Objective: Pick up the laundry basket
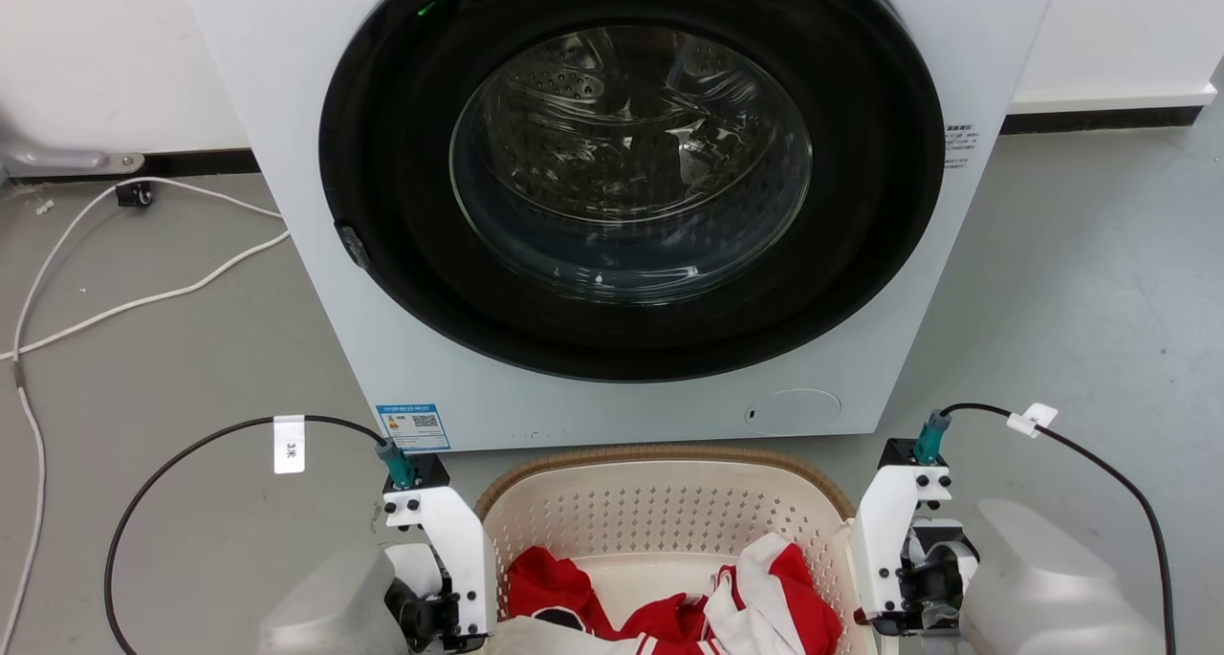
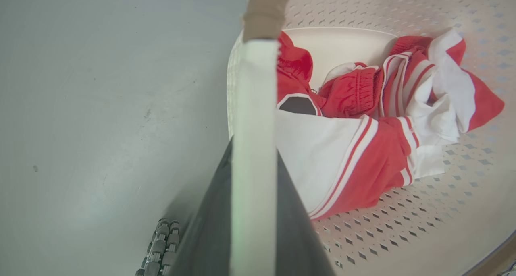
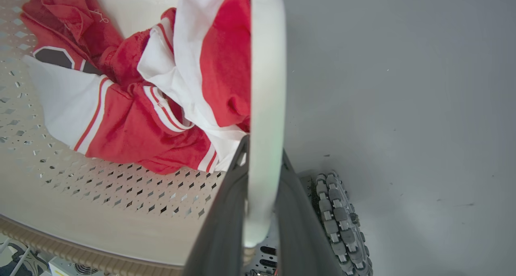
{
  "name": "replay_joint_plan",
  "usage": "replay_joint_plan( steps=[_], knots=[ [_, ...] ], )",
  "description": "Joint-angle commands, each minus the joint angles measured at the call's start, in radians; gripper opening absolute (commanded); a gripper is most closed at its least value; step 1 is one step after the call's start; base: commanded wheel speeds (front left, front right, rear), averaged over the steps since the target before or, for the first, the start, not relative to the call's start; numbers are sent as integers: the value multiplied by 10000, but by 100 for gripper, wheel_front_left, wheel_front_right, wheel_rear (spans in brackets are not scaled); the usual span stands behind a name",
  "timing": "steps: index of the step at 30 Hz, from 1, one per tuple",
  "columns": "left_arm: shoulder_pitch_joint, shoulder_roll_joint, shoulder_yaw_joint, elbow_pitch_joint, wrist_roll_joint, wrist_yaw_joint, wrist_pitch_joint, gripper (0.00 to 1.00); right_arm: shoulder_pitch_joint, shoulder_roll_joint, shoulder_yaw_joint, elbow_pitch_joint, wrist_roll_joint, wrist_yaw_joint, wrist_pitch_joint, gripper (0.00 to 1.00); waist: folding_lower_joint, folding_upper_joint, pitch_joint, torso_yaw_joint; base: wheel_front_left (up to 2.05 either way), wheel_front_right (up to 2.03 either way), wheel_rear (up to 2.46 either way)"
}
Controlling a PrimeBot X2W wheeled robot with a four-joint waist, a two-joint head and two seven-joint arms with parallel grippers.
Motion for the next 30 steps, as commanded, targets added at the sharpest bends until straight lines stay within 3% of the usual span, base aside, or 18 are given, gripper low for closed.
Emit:
replay_joint_plan(
  steps=[1, 30],
  knots=[
    [-45, -340, -16, -178, -113, -137, -22, 0, 22, 368, -73, -130, 16, 134, -8, 0, 0, 0, 1, 2, 0, 0, 0],
    [-37, -295, -410, -16, -591, -138, -205, 0, -26, 461, -937, -130, -763, 135, 342, 0, 0, 0, -3, -43, 0, 0, 0]
  ],
)
